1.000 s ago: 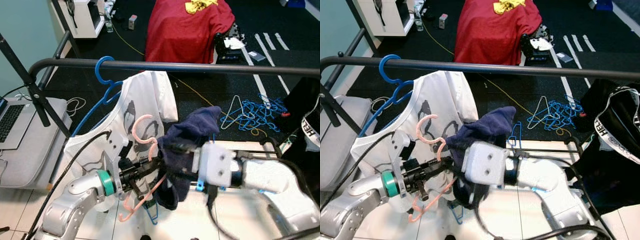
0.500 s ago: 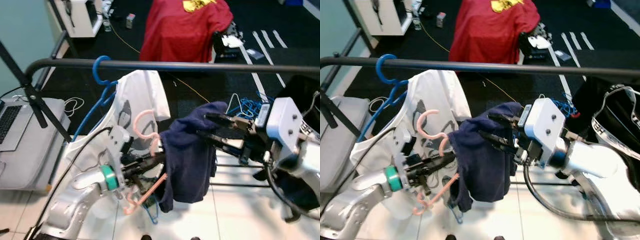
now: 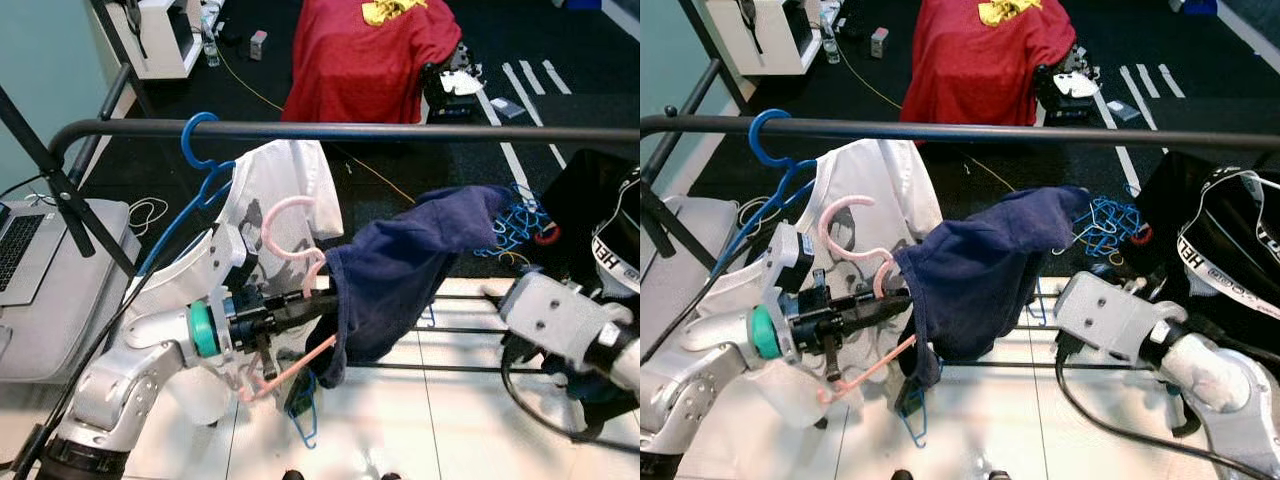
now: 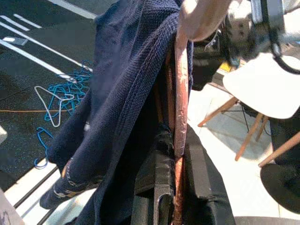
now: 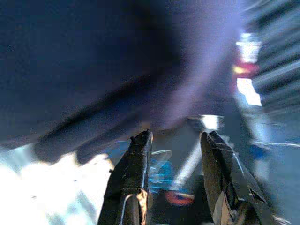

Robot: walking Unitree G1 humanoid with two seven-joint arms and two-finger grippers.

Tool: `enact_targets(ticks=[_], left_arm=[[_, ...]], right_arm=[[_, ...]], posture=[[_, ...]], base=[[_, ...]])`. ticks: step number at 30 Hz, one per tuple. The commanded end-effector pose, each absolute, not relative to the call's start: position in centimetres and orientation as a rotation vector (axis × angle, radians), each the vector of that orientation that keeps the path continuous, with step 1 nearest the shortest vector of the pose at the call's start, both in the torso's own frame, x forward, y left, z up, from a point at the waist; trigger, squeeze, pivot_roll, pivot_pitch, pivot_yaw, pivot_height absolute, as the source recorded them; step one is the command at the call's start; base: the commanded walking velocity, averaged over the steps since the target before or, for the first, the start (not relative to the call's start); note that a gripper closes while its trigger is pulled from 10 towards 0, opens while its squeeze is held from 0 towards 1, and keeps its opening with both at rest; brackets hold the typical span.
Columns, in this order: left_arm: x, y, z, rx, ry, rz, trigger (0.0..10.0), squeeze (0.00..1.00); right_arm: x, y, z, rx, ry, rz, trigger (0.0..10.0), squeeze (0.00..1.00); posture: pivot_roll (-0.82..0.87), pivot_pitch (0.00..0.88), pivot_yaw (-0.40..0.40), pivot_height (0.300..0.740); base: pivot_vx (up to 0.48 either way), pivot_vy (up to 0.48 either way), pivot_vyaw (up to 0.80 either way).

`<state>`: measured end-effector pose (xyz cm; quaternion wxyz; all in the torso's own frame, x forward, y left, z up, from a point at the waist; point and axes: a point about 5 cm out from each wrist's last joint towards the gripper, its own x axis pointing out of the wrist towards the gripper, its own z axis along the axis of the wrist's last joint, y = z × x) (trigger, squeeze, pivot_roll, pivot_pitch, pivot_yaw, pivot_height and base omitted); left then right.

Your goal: Hang hanger

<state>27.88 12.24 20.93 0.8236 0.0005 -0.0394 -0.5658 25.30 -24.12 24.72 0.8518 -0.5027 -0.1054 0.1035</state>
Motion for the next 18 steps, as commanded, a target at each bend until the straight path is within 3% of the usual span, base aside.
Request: enact_targets(ticks=[1, 9, 11, 14, 18], left_arm=[[27.3, 12.1, 20.9, 0.001, -0.098, -1.245, 10.0, 0.0], [27.4, 11.9, 20.5, -0.002, -0.088, -1.252, 10.0, 0.0], [27.1, 11.7, 20.9, -0.022, -0.096, -1.275, 10.0, 0.0], [26.8, 11.7, 21.1, -0.024, -0.098, -1.298, 10.0, 0.0], [26.8, 11.6, 21.2, -0.026, -0.101, -1.299, 10.0, 0.0]], right_arm=[[25.3, -24.4, 25.0, -1.065, -0.27, 0.14, 10.0, 0.0], [25.4, -24.3, 25.3, -1.037, -0.338, 0.047, 10.0, 0.0], [26.1, -25.6, 24.9, -0.987, -0.366, -0.097, 10.0, 0.0], [26.5, -25.8, 24.7, -0.851, -0.39, -0.093, 10.0, 0.0], [26.5, -25.4, 24.4, -0.828, -0.402, -0.056, 10.0, 0.0]], posture=[[-0.29, 0.193, 0.153, 0.74], [-0.29, 0.194, 0.153, 0.74], [-0.29, 0.196, 0.156, 0.74], [-0.29, 0.195, 0.155, 0.74], [-0.28, 0.194, 0.154, 0.74]], base=[[0.0, 0.0, 0.0], [0.0, 0.0, 0.0], [0.0, 0.0, 0.0], [0.0, 0.0, 0.0], [0.0, 0.0, 0.0]])
